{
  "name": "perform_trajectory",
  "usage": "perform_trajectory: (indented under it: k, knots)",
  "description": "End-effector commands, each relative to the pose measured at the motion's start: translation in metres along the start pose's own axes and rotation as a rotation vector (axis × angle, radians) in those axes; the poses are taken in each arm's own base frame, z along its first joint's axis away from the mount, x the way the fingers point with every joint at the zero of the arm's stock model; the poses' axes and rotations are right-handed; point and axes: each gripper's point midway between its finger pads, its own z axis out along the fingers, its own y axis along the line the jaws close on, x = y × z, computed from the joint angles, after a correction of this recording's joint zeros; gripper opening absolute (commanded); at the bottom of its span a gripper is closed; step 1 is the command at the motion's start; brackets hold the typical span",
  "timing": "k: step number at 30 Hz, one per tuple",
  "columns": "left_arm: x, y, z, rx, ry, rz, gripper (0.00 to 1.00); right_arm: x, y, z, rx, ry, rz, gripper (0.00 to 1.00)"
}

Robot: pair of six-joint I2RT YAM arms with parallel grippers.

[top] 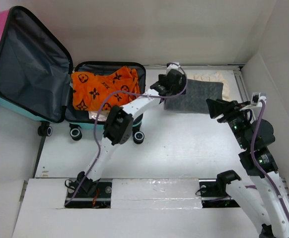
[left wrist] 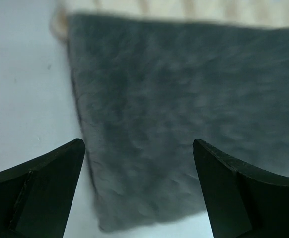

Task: Pack the luggage

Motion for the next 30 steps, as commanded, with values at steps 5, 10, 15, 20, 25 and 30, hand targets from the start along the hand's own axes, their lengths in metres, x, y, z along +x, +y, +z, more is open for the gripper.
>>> perform_trajectory:
  k: [5,10,15,20,25,30]
  knots:
    - [-0.006,0.028,0.026,-0.085,-0.04,-0.107,0.81,0.008,-0.002,0.005,-0.001,0.019,-0.008,0.64]
    - [0.023,0.043,0.041,-0.131,-0.003,-0.098,0.69,0.011,-0.002,0.007,-0.005,0.031,-0.008,0.64]
    - [0.069,0.047,0.057,-0.092,0.107,-0.117,0.26,0.011,-0.002,0.007,-0.005,0.031,-0.008,0.65]
    - [0.105,0.033,0.034,-0.028,0.174,-0.117,0.0,0.011,-0.002,0.007,-0.005,0.031,-0.008,0.65]
    - [0.113,-0.005,-0.026,0.061,0.164,-0.092,0.0,0.012,0.0,0.006,-0.013,0.036,-0.007,0.65]
    - [0.11,-0.011,-0.068,0.101,0.134,-0.123,0.09,0.013,0.002,0.006,-0.029,0.045,-0.007,0.65]
